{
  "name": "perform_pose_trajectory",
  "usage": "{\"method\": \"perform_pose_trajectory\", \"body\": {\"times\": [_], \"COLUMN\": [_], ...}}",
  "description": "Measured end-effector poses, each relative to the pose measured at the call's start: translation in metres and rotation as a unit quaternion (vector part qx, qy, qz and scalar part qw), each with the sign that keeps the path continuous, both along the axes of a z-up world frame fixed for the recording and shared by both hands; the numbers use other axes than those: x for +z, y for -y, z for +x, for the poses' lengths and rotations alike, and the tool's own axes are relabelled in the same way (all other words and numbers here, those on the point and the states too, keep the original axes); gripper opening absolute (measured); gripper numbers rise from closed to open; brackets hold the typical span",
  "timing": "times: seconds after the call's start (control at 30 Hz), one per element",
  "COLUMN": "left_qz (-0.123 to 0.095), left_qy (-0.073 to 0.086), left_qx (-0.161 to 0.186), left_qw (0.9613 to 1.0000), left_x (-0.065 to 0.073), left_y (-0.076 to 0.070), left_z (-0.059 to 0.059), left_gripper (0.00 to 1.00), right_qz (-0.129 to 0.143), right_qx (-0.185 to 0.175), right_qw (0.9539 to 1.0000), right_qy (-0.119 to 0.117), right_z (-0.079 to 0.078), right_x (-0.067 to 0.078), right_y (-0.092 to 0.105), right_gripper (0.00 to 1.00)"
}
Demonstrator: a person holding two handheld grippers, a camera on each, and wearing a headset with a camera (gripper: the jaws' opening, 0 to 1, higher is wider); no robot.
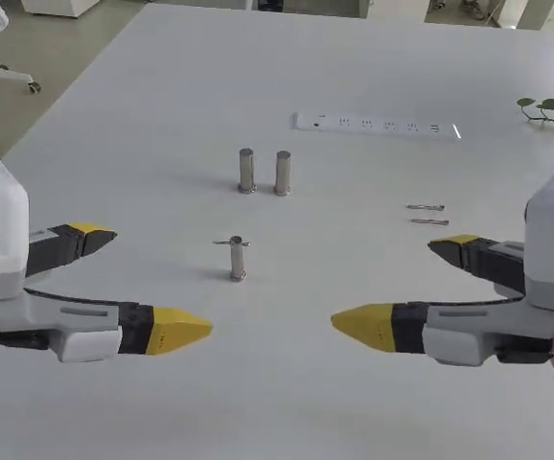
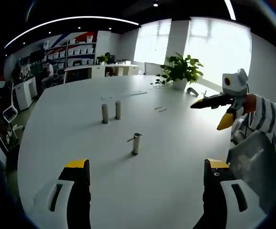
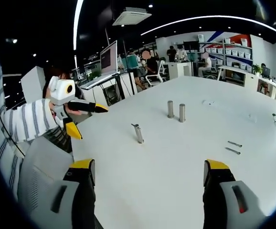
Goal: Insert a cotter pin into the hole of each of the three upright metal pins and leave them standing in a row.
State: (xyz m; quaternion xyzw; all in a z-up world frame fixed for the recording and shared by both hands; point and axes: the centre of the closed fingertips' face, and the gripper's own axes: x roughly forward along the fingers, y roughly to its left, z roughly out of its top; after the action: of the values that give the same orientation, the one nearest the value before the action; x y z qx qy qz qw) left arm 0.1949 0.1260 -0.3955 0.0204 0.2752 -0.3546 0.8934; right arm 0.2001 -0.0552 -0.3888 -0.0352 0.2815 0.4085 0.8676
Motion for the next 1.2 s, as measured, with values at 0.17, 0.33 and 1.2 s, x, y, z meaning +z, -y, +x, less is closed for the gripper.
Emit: {"method": "perform_pose_trajectory", "body": {"times": [0.17, 0.33, 1.2], "left_qz": [-0.001, -0.01, 0.023], "left_qy": [-0.003, -0.005, 0.071], "left_qx": [0.001, 0.009, 0.024], "left_qw": [1.0, 0.9999, 0.9969], "left_x": [0.0, 0.002, 0.031], "left_y": [0.004, 0.005, -0.004], "left_z": [0.002, 0.008, 0.104], "left_gripper": [0.99, 0.97, 0.76], "right_qz": [0.003, 0.012, 0.013], "right_qx": [-0.017, -0.033, -0.089], "right_qw": [0.9998, 0.9992, 0.9958], "right_qy": [-0.013, -0.018, -0.014], "right_z": [-0.007, -0.011, -0.011], "right_x": [-0.006, -0.006, 0.004], "right_y": [0.009, 0.017, 0.048], "right_gripper": [0.96, 0.96, 0.95]}}
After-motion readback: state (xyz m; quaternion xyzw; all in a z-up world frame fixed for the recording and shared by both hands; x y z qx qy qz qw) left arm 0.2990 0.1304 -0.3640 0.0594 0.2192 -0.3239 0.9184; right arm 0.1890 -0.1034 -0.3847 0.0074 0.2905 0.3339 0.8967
